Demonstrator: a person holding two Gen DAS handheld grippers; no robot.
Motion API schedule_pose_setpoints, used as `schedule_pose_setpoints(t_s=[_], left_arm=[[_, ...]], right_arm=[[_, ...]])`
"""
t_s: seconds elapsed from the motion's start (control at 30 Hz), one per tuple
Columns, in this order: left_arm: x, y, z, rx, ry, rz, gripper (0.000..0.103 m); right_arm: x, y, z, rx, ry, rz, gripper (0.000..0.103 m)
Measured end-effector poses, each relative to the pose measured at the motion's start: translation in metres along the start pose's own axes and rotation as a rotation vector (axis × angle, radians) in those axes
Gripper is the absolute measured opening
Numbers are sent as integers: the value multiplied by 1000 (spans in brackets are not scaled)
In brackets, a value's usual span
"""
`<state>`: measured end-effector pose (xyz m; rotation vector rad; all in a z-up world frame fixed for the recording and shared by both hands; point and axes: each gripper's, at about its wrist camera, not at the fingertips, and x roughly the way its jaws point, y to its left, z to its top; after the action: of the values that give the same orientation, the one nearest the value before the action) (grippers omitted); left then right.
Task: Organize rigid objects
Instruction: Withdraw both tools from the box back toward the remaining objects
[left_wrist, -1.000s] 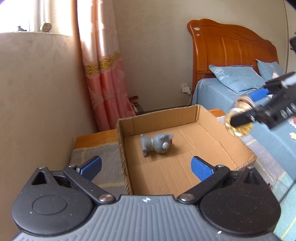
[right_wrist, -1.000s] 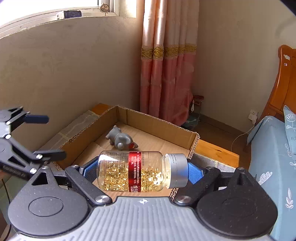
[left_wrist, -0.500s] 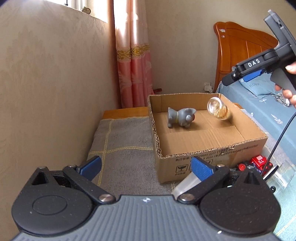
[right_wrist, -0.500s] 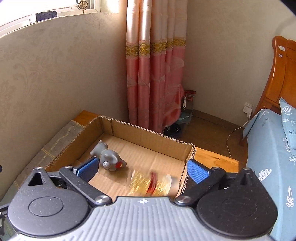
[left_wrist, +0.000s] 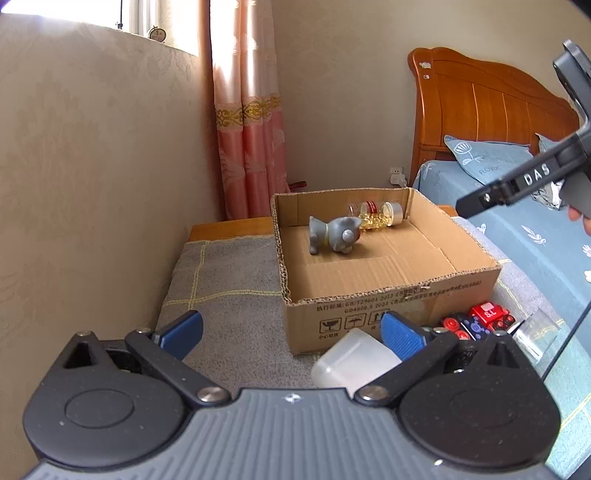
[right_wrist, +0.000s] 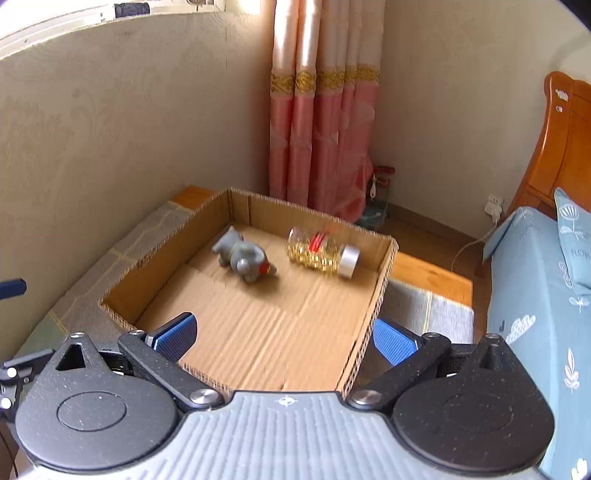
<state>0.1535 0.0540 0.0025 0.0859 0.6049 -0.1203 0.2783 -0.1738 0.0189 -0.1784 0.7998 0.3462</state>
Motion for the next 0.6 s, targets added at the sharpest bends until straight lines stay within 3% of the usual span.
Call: schedule_pose_setpoints(t_s=[0.23, 0.6], left_arm=[[1, -9, -12, 18, 44, -11, 102], [1, -32, -32, 75, 101, -59, 102]], right_arm=[[7, 0, -48, 22, 73, -57, 103], [14, -29, -112, 177, 156, -97, 103]])
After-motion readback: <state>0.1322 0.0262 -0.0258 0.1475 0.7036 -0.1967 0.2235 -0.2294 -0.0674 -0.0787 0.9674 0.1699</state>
